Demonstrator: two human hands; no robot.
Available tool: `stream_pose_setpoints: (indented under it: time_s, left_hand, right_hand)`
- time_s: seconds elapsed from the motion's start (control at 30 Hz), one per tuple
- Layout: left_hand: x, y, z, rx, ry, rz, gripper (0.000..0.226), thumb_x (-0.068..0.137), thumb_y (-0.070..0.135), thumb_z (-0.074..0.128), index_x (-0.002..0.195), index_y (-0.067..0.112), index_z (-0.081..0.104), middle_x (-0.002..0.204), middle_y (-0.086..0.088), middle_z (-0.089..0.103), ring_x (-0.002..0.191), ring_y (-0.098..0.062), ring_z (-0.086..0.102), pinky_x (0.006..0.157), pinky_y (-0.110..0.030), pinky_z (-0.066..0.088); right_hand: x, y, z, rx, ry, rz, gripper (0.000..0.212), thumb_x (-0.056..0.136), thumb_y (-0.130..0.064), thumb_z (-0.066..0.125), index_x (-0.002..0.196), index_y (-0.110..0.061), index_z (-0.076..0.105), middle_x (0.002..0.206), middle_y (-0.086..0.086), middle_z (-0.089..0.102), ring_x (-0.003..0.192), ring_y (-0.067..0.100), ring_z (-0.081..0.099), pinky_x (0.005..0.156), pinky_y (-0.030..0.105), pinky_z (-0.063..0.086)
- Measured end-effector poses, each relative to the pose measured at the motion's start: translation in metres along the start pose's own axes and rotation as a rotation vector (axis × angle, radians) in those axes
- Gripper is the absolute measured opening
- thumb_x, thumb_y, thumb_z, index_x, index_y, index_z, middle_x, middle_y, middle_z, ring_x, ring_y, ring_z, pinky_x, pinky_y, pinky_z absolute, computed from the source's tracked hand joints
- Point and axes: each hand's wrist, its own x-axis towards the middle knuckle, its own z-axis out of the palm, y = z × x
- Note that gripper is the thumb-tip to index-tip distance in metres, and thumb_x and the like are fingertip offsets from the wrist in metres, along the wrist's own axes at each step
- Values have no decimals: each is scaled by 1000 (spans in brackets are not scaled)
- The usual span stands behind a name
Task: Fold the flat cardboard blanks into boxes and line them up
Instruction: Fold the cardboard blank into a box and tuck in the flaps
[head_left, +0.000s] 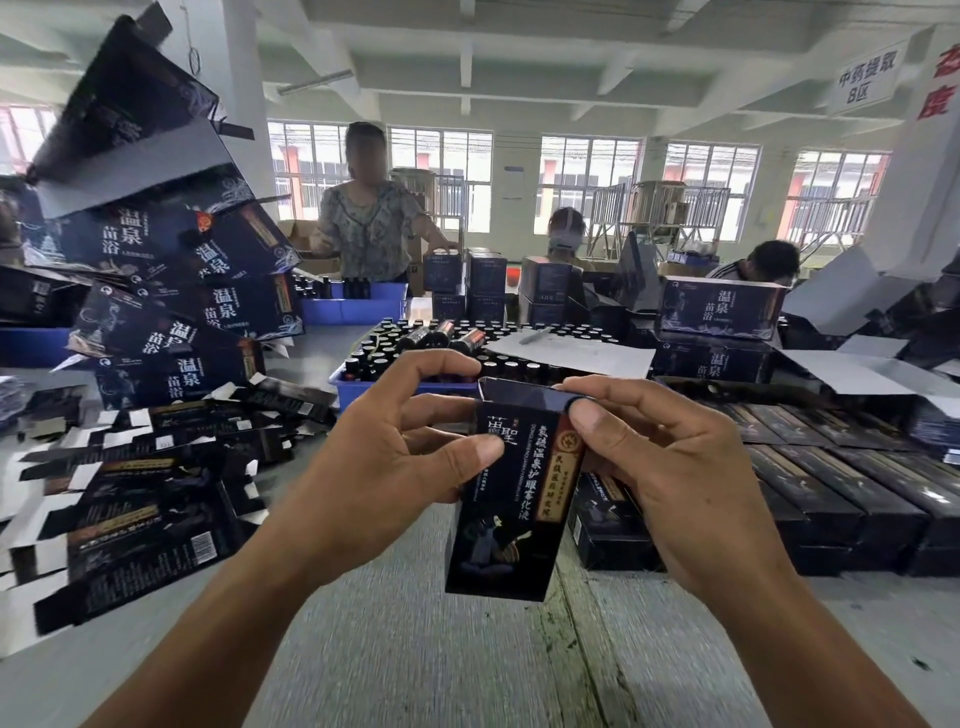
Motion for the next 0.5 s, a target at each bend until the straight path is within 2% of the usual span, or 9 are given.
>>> stream_pose_setpoints:
  time_s: [0.13, 0.3, 0.5]
  left_hand:
    - [-2, 2, 2, 54, -2, 20, 54, 79, 36, 73, 125, 58, 53, 107, 11, 74, 93, -15, 74, 67, -20, 57]
    - [-2, 1, 5, 88, 19, 21, 39, 86, 52, 59, 124, 57, 55, 104, 10, 75, 94, -13, 74, 75, -27, 62]
    - [-2, 1, 8, 103, 36, 19, 27, 94, 47, 53, 117, 59, 62, 101, 11, 75, 94, -7, 73, 72, -21, 60]
  right_hand:
    - [-1, -2, 0, -20, 4, -15, 27, 80, -46, 70, 105, -41, 76, 104, -9, 77, 100, 12, 72, 89, 35, 56]
    - [-4, -6, 4, -31, 6, -29, 23, 80, -39, 68, 101, -38, 78, 96, -15, 77, 90, 0, 71, 74, 9, 52]
    - [-7, -11, 8, -28, -10, -35, 21, 85, -26, 68, 103, -30, 77, 91, -20, 76, 88, -6, 70, 71, 4, 50]
